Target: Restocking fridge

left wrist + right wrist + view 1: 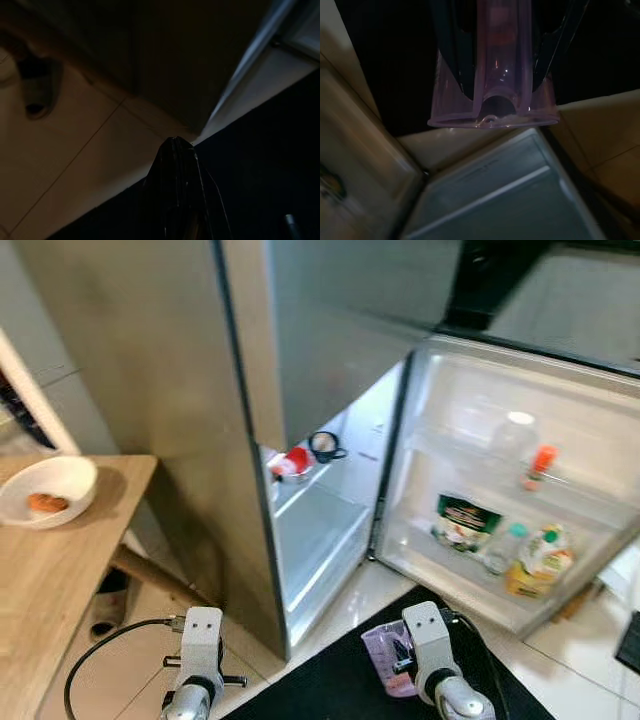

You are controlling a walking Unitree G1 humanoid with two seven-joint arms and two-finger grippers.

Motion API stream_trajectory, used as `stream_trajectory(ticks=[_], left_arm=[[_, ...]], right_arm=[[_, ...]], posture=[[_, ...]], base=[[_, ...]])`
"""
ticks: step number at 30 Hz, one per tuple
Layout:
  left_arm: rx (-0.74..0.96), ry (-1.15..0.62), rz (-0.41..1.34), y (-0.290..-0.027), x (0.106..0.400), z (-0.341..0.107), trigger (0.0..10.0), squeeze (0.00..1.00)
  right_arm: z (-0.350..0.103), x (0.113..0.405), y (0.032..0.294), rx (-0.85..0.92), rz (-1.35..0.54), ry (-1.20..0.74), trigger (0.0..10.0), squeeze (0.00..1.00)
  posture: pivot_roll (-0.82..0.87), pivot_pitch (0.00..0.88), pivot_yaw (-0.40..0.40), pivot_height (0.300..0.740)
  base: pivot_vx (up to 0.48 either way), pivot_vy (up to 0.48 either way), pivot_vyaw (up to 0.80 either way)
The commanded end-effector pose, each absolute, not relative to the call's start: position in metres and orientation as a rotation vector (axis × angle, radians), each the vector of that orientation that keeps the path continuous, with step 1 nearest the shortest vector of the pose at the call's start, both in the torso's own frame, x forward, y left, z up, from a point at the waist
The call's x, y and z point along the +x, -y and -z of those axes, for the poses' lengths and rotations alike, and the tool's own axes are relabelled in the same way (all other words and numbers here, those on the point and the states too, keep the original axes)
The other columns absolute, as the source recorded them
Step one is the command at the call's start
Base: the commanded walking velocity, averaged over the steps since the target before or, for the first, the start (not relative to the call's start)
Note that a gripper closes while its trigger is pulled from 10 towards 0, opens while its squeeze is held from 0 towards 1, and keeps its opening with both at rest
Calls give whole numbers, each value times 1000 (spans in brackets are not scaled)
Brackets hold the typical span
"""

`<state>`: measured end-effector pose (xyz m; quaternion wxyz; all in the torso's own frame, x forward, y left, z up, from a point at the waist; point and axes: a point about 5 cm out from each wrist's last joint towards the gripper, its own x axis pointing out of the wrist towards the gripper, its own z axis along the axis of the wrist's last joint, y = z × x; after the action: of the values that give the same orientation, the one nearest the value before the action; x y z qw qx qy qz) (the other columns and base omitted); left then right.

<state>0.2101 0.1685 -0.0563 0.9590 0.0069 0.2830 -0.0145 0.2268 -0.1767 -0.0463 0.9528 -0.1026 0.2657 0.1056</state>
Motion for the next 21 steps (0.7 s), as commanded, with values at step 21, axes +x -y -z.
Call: stream_trajectory(ticks=[21], left_arm=[[37,-570,65,-164,206,58,10000,0]], right_arm=[[48,224,180,-221,-206,-546,10000,16]], posture=[[-123,60,2,740]], base=[[0,0,800]])
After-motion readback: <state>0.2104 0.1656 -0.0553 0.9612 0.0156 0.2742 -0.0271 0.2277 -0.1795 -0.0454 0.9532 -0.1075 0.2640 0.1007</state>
